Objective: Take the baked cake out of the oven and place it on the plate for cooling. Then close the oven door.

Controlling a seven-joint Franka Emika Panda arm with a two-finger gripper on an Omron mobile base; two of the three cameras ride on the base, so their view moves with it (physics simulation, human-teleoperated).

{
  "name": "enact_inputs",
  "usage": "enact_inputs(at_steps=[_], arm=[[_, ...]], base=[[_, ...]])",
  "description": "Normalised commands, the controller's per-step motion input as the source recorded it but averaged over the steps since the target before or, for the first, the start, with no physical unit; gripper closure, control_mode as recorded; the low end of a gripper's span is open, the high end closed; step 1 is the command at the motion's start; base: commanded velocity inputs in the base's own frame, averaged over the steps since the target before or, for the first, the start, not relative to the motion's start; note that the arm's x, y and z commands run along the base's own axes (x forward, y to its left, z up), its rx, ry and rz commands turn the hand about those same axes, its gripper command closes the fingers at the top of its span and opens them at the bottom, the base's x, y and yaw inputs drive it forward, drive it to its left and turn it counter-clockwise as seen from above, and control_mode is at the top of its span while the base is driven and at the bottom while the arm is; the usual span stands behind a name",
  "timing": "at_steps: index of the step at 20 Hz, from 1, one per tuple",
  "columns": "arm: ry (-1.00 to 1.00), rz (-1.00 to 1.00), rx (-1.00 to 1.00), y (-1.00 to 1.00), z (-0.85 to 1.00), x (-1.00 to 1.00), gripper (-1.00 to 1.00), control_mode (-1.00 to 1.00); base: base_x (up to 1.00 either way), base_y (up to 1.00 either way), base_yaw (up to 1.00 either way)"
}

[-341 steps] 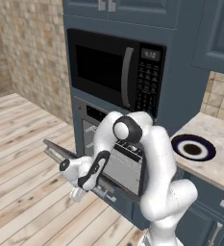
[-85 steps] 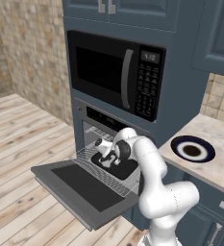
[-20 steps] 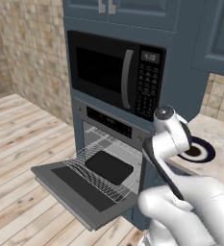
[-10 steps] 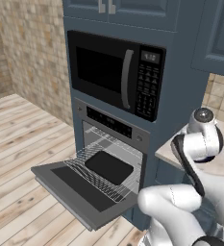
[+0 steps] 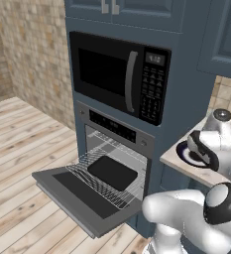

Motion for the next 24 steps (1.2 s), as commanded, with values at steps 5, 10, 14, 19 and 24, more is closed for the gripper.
enact_inputs(at_steps=[5,10,14,19,24], arm=[[0.04,0.06,0.02,-0.37,-0.40,0.34,1.00,-1.00],[0.05,0.07,0.00,-0.10,-0.59,0.34,1.00,-1.00],[0.03,0.09,0.00,-0.08,-0.55,0.14,1.00,-1.00],[0.02,0.10,0.00,-0.06,-0.38,0.08,1.00,-1.00],[0.03,0.08,0.00,-0.04,-0.13,0.10,-1.00,-1.00]], base=[[0.00,0.00,0.00],[0.00,0.00,0.00],[0.00,0.00,0.00],[0.00,0.00,0.00],[0.00,0.00,0.00]])
